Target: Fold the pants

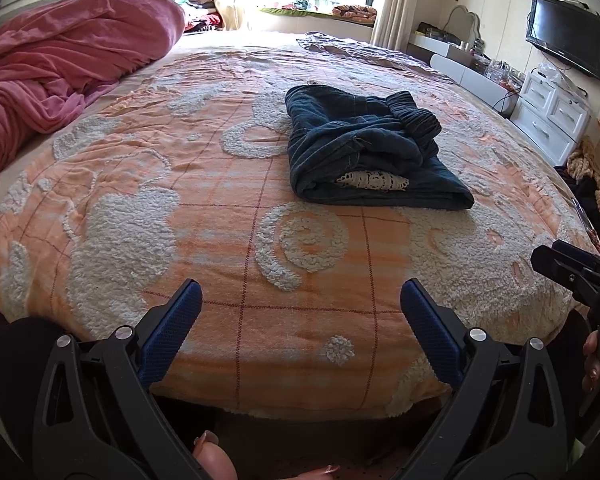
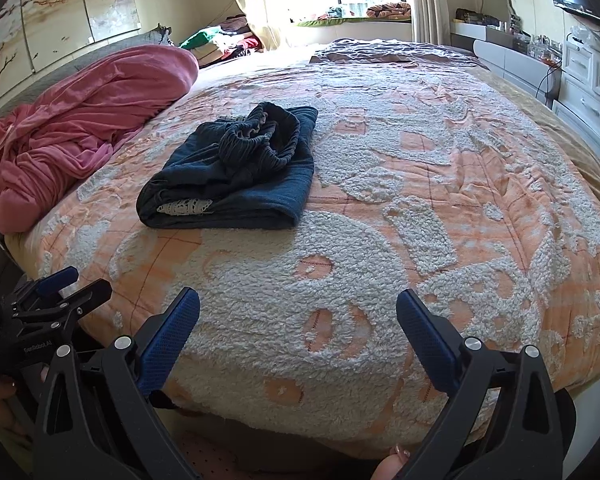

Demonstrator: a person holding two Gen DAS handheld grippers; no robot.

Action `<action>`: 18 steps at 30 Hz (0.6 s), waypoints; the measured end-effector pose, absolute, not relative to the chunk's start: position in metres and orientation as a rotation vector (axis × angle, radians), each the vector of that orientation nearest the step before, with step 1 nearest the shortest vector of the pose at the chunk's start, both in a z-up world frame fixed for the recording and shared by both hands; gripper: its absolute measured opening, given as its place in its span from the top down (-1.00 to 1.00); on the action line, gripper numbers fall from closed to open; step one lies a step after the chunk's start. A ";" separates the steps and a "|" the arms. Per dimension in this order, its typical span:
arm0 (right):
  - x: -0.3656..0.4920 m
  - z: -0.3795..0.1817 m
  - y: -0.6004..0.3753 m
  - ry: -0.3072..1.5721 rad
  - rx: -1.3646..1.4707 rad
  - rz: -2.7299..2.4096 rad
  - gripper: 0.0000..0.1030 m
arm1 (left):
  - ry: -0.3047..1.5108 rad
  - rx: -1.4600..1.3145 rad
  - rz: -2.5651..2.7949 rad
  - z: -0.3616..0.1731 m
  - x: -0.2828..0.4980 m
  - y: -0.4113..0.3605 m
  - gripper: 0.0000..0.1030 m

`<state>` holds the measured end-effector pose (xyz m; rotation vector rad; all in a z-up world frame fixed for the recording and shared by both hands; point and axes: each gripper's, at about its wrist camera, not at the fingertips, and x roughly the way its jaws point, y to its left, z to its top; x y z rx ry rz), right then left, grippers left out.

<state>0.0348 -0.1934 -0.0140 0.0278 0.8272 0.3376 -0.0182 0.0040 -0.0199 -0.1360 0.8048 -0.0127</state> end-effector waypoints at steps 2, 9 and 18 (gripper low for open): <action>0.035 -0.014 -0.193 0.829 0.029 0.336 -0.91 | 0.805 -0.135 -0.011 -0.020 -0.019 0.005 -0.81; 0.035 -0.015 -0.193 0.831 0.032 0.334 -0.91 | 0.806 -0.135 -0.007 -0.020 -0.019 0.005 -0.81; 0.035 -0.016 -0.195 0.834 0.039 0.329 -0.91 | 0.808 -0.135 -0.005 -0.020 -0.019 0.006 -0.81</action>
